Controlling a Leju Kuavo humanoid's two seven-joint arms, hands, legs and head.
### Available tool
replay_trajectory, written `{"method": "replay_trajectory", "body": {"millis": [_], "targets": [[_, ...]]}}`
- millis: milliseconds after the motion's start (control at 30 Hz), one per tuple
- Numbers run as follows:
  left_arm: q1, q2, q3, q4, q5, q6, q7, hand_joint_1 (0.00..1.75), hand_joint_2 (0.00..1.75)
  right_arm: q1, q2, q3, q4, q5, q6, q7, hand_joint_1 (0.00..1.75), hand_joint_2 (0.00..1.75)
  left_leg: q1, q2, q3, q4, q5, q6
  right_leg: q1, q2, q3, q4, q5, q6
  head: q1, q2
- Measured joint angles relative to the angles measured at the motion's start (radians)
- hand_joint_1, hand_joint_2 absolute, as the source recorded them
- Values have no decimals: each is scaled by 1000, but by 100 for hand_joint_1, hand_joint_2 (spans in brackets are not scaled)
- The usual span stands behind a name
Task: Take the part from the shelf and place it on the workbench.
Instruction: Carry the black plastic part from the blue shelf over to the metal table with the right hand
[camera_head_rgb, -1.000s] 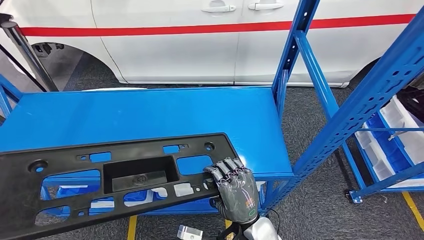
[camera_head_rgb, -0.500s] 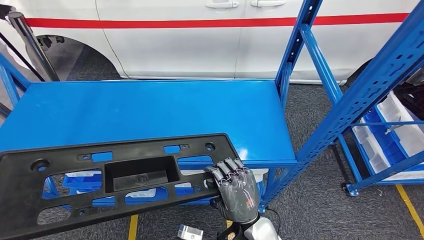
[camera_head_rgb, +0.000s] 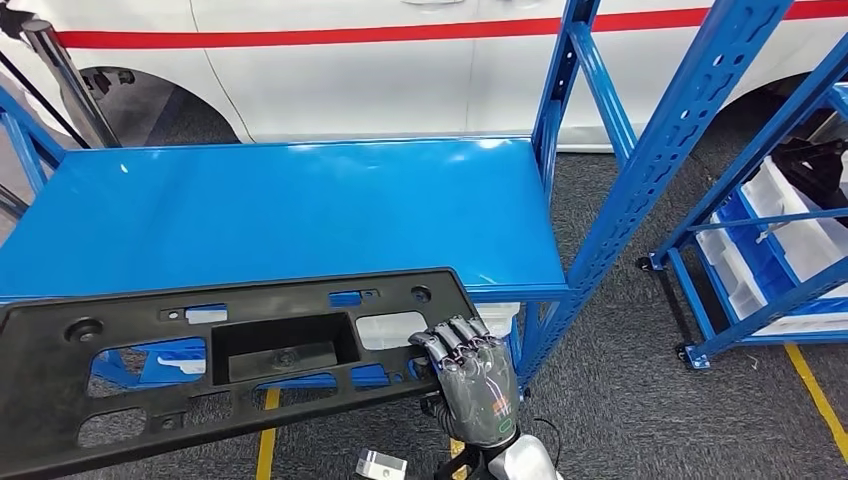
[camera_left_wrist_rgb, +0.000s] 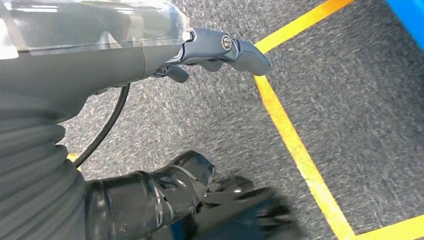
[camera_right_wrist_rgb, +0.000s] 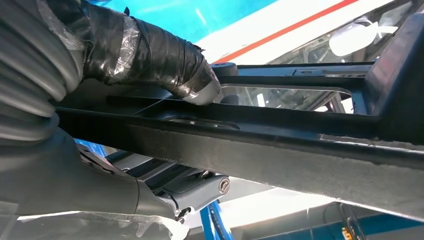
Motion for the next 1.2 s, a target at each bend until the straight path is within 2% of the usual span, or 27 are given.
{"method": "replay_trajectory", "body": {"millis": [67,167,200,233,300,333,367,400,433,467,533,567,600,667,700,767,833,867,900,933,967,1000,1033,1067,1100,1167,1200], "targets": [[-1,0,0,0,0,0,1,0,175,0,0,0,0,0,0,2,175,175,-6,-1,48,-85,-3,7,0,-1,-7,2,14,10,0,0],[-1,0,0,0,-2,0,2,0,175,0,0,-1,0,-1,0,3,175,175,-7,1,42,-103,18,21,-2,0,-12,-1,25,28,0,0],[-1,0,0,0,-3,0,2,0,175,0,0,-2,0,-2,0,3,175,175,-4,3,36,-108,29,29,-3,1,-19,13,4,33,1,0],[-2,-1,0,0,-3,0,2,0,175,0,-1,-3,0,-2,0,4,175,175,-2,5,27,-111,42,35,-3,2,-31,45,-34,37,1,0],[-2,-1,0,0,-4,0,2,0,175,1,-1,-5,1,-3,0,4,175,175,-2,8,1,-110,62,42,-7,3,-62,159,-131,44,2,0],[-2,-1,0,0,-4,0,2,0,175,1,-1,-5,3,-3,0,4,175,175,-3,8,-13,-107,72,42,-9,3,-74,217,-160,48,2,0],[-1,-1,0,0,-4,0,2,0,175,2,-1,-5,4,-3,0,4,175,175,-3,8,-27,-104,80,40,-11,3,-75,255,-165,50,2,0],[-1,-1,0,0,-5,0,2,0,175,2,-1,-5,6,-3,0,4,175,175,-3,9,-42,-100,88,38,-13,3,-59,260,-149,52,2,0],[-1,-1,0,0,-5,0,2,0,175,3,-1,-5,7,-3,0,5,175,175,-3,9,-56,-95,95,36,-16,3,-25,230,-122,53,2,0],[-1,-1,0,0,-6,0,2,0,175,2,-1,-5,8,-4,0,5,175,175,-3,8,-69,-88,101,32,-18,3,23,169,-100,53,2,0],[-1,-1,0,0,-7,-1,1,0,175,2,-1,-5,8,-5,0,7,175,175,-4,7,-88,-76,111,22,-17,4,112,41,-96,50,1,0],[-1,-1,0,0,-8,-2,1,0,175,2,-1,-6,8,-6,0,9,175,175,-5,7,-92,-73,116,15,-15,5,133,3,-104,46,1,0],[-1,-1,0,0,-8,-2,1,0,175,2,-1,-6,8,-7,-1,9,175,175,-5,6,-95,-72,122,8,-11,5,137,-11,-109,41,1,0],[0,-1,0,0,-10,-3,2,0,175,2,-1,-6,9,-9,-1,10,175,175,-2,6,-100,-70,128,-5,-10,4,124,-16,-95,26,2,0],[1,-1,0,0,-10,-3,2,0,175,2,-1,-6,9,-10,-1,10,175,175,1,5,-109,-57,110,-10,-10,3,116,-18,-85,16,1,0],[2,-1,0,0,-10,-3,3,0,175,2,0,-6,11,-14,-1,11,175,175,4,3,-138,19,28,-17,-9,0,93,-20,-64,1,1,0],[3,-1,0,0,-10,-3,3,0,175,3,0,-6,13,-17,-1,11,175,175,4,3,-170,143,-56,-20,-5,-1,66,-19,-44,-5,0,0],[3,-1,0,0,-10,-3,3,0,175,3,0,-6,14,-17,-1,11,175,175,4,3,-174,189,-69,-19,-2,-1,53,-18,-34,-6,0,0],[3,-1,0,0,-10,-3,3,0,175,4,0,-6,15,-18,-1,11,175,175,4,3,-162,204,-60,-18,1,-1,40,-16,-24,-6,0,0],[3,-1,0,0,-10,-3,3,0,175,4,0,-6,16,-18,-1,11,175,175,3,3,-132,182,-36,-15,3,-1,28,-14,-16,-5,0,0],[3,-1,0,0,-10,-3,3,0,175,4,0,-6,17,-18,-1,11,175,175,2,3,-87,128,-8,-11,4,-1,17,-11,-9,-4,0,0],[2,-1,0,0,-10,-3,3,0,175,4,0,-6,17,-18,-1,11,175,175,0,2,-34,52,6,-5,5,0,9,-8,-3,-1,0,0],[0,-1,0,0,-10,-3,3,0,175,4,0,-7,17,-20,-1,11,175,175,-3,2,13,-18,9,0,6,0,3,-6,3,3,0,0],[0,-1,0,0,-10,-3,3,0,175,4,0,-7,16,-21,-1,10,175,175,-6,2,43,-69,6,4,6,-1,0,-5,10,7,0,0],[-1,-1,0,0,-10,-3,2,0,175,4,0,-7,16,-24,-1,8,175,175,-10,1,56,-97,-1,7,5,-2,-2,-5,17,13,0,0],[0,-1,0,0,-11,-3,2,0,175,5,0,-8,16,-31,-1,0,175,175,-10,3,52,-108,13,15,3,-2,-5,-8,29,24,0,0],[0,-1,0,0,-11,-3,2,0,175,6,0,-10,15,-33,-1,-5,175,175,-8,5,47,-113,23,21,2,0,-10,0,18,30,1,0]]}}
